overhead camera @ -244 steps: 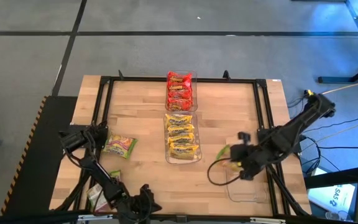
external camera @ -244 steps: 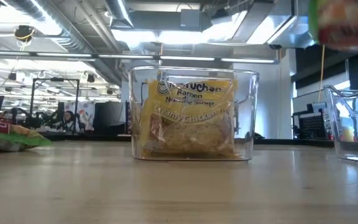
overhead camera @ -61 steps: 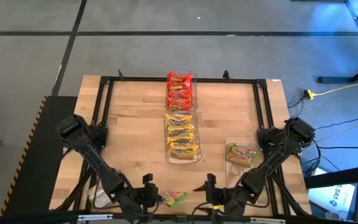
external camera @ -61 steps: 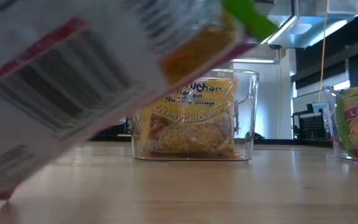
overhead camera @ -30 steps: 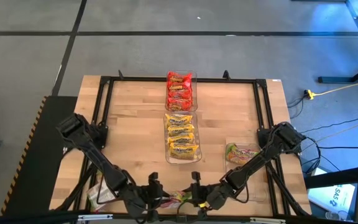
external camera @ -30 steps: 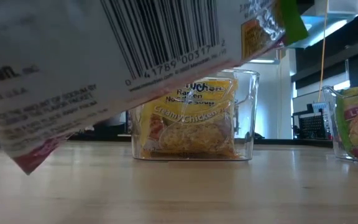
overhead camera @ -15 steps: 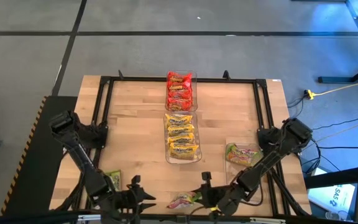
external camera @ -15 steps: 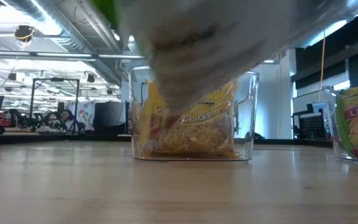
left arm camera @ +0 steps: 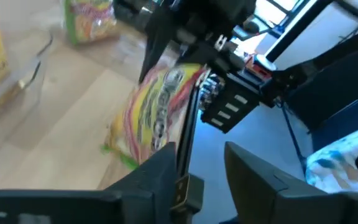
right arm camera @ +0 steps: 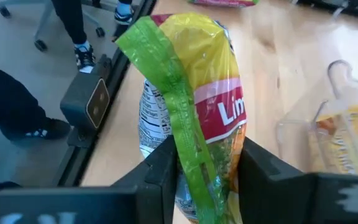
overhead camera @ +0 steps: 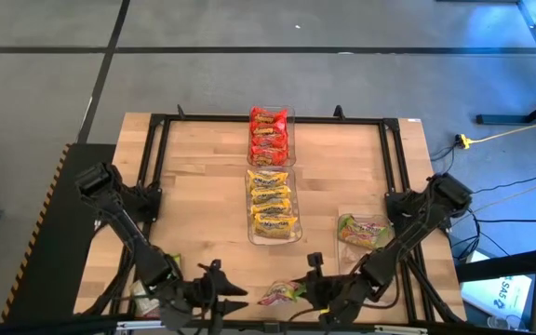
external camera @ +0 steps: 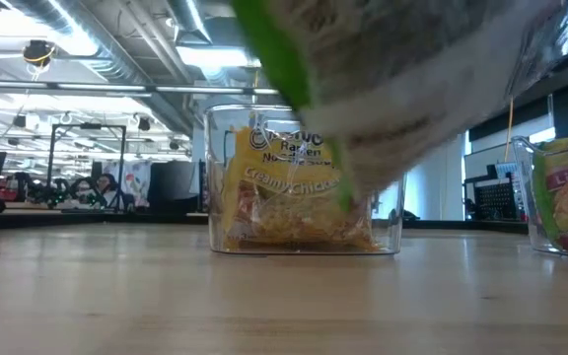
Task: Sort Maruchan noodles
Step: Put the green noodle pack into the bottom transparent bin
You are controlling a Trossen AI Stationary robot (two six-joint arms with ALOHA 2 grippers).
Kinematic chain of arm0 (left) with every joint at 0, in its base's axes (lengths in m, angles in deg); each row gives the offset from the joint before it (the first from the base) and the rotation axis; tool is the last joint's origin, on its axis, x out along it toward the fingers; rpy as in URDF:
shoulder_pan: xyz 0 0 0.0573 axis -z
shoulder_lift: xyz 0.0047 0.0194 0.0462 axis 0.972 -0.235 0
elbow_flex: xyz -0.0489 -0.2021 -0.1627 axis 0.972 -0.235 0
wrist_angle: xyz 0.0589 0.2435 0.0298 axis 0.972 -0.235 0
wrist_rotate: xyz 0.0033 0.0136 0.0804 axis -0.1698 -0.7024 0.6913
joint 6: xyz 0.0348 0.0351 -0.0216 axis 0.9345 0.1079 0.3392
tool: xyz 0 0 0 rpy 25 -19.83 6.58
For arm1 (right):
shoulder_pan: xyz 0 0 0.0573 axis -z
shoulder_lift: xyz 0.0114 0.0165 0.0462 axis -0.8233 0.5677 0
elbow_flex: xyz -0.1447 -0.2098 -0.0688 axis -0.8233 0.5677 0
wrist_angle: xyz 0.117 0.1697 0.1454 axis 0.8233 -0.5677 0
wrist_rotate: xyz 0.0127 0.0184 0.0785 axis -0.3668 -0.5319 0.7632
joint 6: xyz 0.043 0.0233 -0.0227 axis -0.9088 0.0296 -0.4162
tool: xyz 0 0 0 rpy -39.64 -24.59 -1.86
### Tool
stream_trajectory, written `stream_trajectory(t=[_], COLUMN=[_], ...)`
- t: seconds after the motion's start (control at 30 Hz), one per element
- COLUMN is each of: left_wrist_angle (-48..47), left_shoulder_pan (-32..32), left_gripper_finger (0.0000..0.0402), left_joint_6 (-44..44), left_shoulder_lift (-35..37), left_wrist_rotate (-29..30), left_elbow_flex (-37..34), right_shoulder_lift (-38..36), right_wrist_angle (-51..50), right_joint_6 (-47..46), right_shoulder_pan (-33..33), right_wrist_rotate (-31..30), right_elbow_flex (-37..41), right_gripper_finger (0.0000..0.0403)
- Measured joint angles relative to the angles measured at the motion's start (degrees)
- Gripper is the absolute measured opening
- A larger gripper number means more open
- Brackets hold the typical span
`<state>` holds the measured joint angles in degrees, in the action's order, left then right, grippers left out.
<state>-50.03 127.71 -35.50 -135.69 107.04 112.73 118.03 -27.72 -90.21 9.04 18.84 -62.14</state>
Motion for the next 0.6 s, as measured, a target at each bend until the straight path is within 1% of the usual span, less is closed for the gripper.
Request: stream_trajectory(t=[0.1, 0.2, 0.27, 0.37, 0.43, 0.53, 0.6], left_wrist_angle=[-0.7, -2.2, -2.1, -2.1, -1.6, 0.3, 0.5], left_shoulder_pan=[-0.4, -0.7, -0.4, -0.2, -0.2, -0.6, -1.0], left_gripper_finger=[0.0162, 0.0189, 0.0198, 0.0199, 0.0198, 0.0198, 0.0197], left_joint_6=[-3.0, -7.1, -10.5, -12.4, -12.6, -11.8, -10.6], left_shoulder_lift=[0.0, -0.4, -1.1, -3.0, -4.3, -6.3, -7.1], left_wrist_rotate=[-0.7, -0.8, 0.8, 0.8, 0.8, 0.7, -0.7], left_elbow_flex=[0.0, 0.0, 0.0, 0.0, 0.0, 0.0, 0.0], right_shoulder_lift=[-0.1, -0.2, -0.2, -0.2, -0.2, 0.4, 1.1], right_wrist_angle=[-5.9, -14.3, -18.4, -21.7, -20.6, -17.1, -13.5], right_joint_6=[0.1, 0.1, 0.0, 0.0, 0.0, 0.2, 1.5], right_shoulder_pan=[-0.8, -1.9, -2.5, -2.9, -2.7, -2.3, -2.3], right_wrist_rotate=[-2.4, -6.0, -8.9, -12.9, -12.8, -8.4, -5.3], right_elbow_flex=[-3.2, -6.6, -8.4, -10.0, -10.2, -9.8, -8.8], right_gripper_finger=[0.0101, 0.0101, 0.0101, 0.0101, 0.0101, 0.0101, 0.0101])
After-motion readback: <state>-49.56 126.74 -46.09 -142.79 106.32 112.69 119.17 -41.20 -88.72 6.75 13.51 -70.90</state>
